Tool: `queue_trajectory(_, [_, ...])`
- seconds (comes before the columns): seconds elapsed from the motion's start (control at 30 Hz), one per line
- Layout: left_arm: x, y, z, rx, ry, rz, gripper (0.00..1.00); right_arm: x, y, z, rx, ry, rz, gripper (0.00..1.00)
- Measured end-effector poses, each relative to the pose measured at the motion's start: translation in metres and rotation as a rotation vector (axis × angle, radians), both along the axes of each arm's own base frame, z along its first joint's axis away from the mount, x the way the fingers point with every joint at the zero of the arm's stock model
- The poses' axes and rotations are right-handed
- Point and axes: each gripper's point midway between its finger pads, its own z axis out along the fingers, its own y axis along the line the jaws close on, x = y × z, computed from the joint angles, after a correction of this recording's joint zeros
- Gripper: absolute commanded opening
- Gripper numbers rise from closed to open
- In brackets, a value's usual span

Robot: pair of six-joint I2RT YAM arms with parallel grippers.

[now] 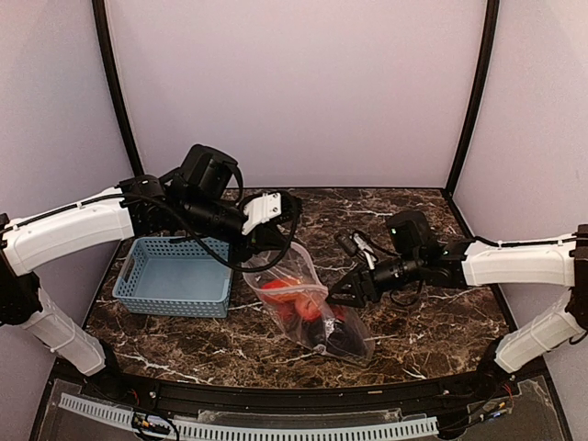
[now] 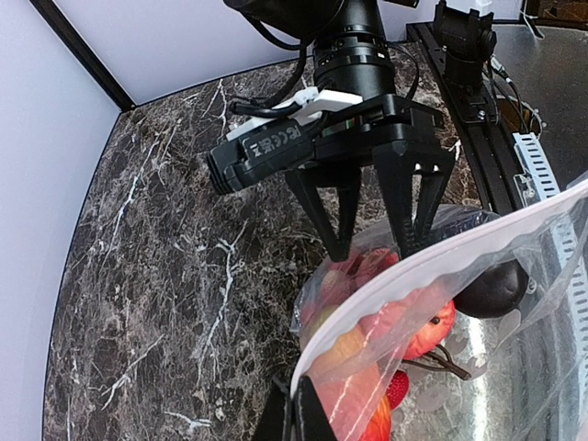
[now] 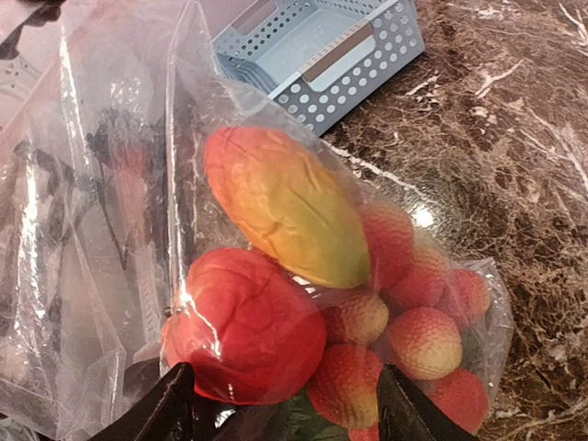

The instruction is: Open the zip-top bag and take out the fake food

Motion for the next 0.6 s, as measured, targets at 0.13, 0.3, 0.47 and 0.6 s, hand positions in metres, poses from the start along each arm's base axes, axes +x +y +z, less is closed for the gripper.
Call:
queue_trajectory(0.13, [0.0,0.0,0.0,0.001,-0.002,-0.002,0.01,-0.007,0.007,0.001,0.003,0.005,0.039,0.14])
queue_trajectory(0.3, [0.0,0.0,-0.003,0.003,-0.001,-0.002,0.01,-0.012,0.012,0.003,0.019,0.031,0.069,0.0])
queue_trajectory(0.47, [0.0,0.0,-0.004,0.003,-0.001,-0.002,0.01,-0.011,0.012,0.002,0.017,0.032,0.068,0.0])
queue_trajectory(0.6, [0.0,0.0,-0.006,0.004,-0.002,-0.003,0.01,-0.009,0.01,0.009,0.025,0.017,0.051,0.58])
